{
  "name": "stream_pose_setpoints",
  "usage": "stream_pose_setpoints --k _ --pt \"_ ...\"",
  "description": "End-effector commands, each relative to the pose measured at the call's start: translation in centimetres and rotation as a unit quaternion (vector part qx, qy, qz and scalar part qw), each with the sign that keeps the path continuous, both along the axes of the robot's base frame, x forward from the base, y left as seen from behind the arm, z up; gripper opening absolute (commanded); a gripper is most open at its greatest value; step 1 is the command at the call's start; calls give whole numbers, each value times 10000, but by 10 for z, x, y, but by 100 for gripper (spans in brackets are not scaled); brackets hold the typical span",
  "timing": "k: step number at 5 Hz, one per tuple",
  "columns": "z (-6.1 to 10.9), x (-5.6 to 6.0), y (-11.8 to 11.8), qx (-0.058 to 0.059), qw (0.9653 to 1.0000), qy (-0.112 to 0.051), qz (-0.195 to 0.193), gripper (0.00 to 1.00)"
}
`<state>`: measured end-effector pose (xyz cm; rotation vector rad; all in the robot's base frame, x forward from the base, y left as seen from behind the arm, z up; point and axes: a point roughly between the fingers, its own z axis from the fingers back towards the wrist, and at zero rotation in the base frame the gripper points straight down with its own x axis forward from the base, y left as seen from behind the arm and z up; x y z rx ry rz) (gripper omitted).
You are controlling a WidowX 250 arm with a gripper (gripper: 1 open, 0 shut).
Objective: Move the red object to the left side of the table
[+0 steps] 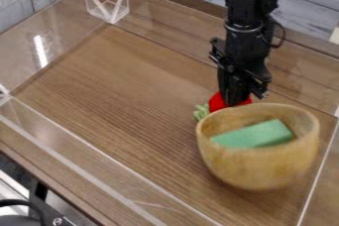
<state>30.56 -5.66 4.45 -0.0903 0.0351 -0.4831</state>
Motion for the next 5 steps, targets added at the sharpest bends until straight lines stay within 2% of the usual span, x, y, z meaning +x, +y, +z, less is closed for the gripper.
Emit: stream_pose_setpoints --k 1,3,4,5 --pt "10 0 -5 -64 9996 -262 -121 0" --pt "11 21 5 -79 9991 -419 -66 0" --pt "11 28 10 -114 9988 -471 -17 100" --pt "11 34 15 -150 9986 -511 41 100"
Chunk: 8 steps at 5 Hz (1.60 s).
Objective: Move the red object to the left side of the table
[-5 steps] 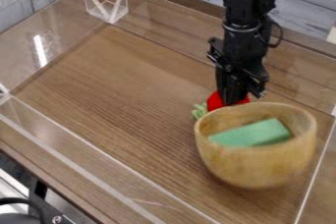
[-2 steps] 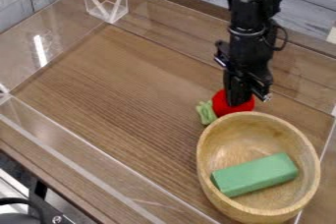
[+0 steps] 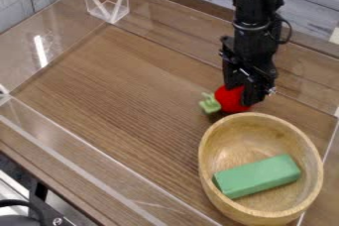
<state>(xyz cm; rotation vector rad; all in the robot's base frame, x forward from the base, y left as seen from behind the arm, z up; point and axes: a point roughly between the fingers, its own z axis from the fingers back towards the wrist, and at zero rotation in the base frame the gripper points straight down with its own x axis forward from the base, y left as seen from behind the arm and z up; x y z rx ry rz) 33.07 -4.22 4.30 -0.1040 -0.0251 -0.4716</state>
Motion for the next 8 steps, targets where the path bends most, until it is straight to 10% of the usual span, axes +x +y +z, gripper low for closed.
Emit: stream_pose_setpoints --k 1,3,4,5,7,8 --pt "9 10 3 -33 9998 -218 -13 0" --pt "-1 13 6 -53 9999 -125 -8 0" --pt "-4 16 7 -58 10000 -77 5 100" --pt "-8 19 9 -59 10000 -34 21 0" --pt "-16 21 8 -58 10000 65 9 0" --pt "8 19 18 19 9997 -136 202 0"
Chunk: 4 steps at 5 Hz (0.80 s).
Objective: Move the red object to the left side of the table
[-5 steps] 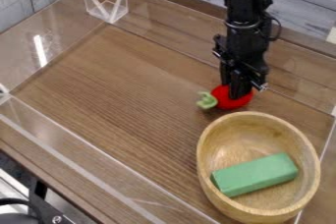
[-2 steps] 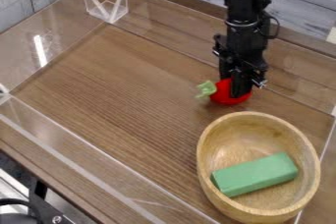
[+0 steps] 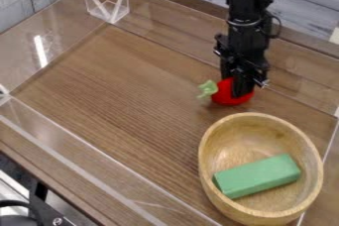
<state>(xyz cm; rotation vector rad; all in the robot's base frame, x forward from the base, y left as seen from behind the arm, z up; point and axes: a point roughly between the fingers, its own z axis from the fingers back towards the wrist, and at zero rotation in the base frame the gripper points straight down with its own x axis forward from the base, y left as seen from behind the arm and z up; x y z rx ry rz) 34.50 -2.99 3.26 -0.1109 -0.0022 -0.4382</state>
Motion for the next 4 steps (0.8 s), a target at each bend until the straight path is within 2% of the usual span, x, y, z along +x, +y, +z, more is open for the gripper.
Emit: stream_pose_setpoints --k 1,2,3,4 --pt "42 2 16 121 9985 -463 248 0" --pt "68 -2 41 272 9952 -676 649 0" --pt "77 -13 80 399 9907 -679 1106 0" --pt "74 -26 120 493 9881 -560 1343 0"
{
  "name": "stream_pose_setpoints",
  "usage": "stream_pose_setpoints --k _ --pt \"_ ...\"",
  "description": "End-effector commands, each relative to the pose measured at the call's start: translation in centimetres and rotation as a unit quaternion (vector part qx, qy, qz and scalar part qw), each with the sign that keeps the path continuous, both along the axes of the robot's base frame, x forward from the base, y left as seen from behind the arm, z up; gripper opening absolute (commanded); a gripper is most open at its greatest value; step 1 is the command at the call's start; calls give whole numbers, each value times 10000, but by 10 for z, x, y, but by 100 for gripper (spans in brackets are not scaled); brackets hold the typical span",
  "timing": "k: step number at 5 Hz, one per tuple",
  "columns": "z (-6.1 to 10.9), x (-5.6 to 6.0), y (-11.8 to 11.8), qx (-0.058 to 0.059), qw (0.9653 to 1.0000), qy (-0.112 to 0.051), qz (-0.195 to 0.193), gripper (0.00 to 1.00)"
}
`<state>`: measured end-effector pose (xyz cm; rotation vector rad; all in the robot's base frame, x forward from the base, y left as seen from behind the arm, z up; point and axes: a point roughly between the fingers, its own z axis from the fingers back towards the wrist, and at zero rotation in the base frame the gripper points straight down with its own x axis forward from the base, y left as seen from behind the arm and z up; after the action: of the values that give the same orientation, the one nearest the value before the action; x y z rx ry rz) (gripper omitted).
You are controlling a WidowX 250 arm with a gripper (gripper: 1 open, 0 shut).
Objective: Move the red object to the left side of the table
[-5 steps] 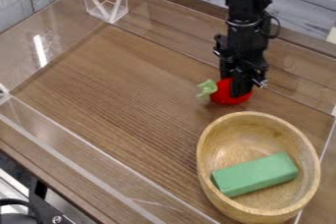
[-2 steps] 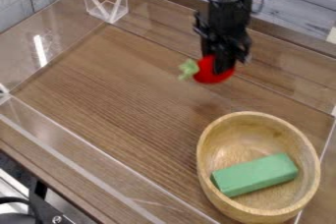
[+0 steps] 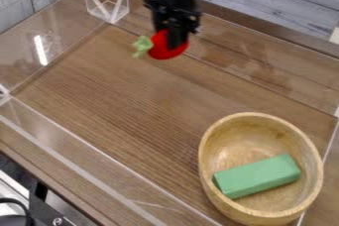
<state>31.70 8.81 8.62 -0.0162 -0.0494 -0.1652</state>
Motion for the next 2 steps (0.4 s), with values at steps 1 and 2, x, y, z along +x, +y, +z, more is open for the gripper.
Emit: stream_pose_setpoints --k 1,2 --pt "15 -9 39 170 9991 -178 357 0" --pt "6 -15 65 224 9980 -110 586 0"
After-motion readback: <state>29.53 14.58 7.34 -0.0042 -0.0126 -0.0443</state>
